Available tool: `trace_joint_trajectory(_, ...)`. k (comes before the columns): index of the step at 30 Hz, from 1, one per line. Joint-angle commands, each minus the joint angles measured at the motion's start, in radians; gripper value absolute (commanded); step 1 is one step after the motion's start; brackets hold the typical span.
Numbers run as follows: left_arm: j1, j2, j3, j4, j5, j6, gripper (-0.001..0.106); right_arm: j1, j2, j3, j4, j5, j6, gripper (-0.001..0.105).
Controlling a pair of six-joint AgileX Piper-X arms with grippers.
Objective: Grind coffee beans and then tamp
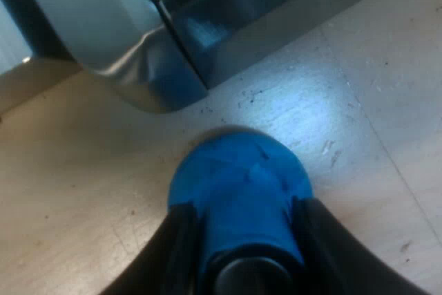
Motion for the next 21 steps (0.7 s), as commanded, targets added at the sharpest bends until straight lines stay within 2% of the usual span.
trace_joint_trajectory(1, -0.002, 0.019, 0.011, 0.026, -0.030, 0.000, 0.021, 0.001, -0.001, -0.007, -0.012, -0.013, -0.013, 0.088)
trace_joint_trajectory(4, -0.002, 0.019, 0.011, 0.032, -0.030, 0.000, 0.050, 0.001, -0.001, -0.007, -0.012, -0.013, -0.013, 0.088)
trace_joint_trajectory(6, -0.002, 0.019, 0.011, 0.044, -0.030, 0.004, 0.083, 0.001, -0.001, -0.007, -0.012, -0.013, -0.013, 0.088)
trace_joint_trajectory(7, -0.002, 0.019, 0.011, 0.048, -0.030, 0.009, 0.087, 0.001, -0.001, -0.007, -0.012, -0.013, -0.013, 0.088)
trace_joint_trajectory(8, -0.002, 0.019, 0.011, 0.058, -0.030, 0.023, 0.102, 0.001, -0.001, -0.007, -0.012, -0.003, -0.010, 0.088)
trace_joint_trajectory(9, -0.002, 0.019, 0.011, 0.068, -0.030, 0.027, 0.105, 0.001, -0.001, -0.007, -0.012, 0.012, -0.001, 0.088)
trace_joint_trajectory(16, -0.002, -0.053, 0.008, 0.108, -0.032, 0.028, 0.105, 0.001, -0.018, -0.007, -0.014, 0.065, 0.059, 0.088)
trace_joint_trajectory(18, -0.002, -0.123, 0.008, 0.108, -0.043, 0.028, 0.105, 0.001, -0.053, -0.007, -0.011, 0.109, 0.099, 0.088)
trace_joint_trajectory(21, -0.002, -0.225, 0.006, 0.108, -0.083, 0.028, 0.105, 0.001, -0.112, -0.009, 0.038, 0.183, 0.115, 0.088)
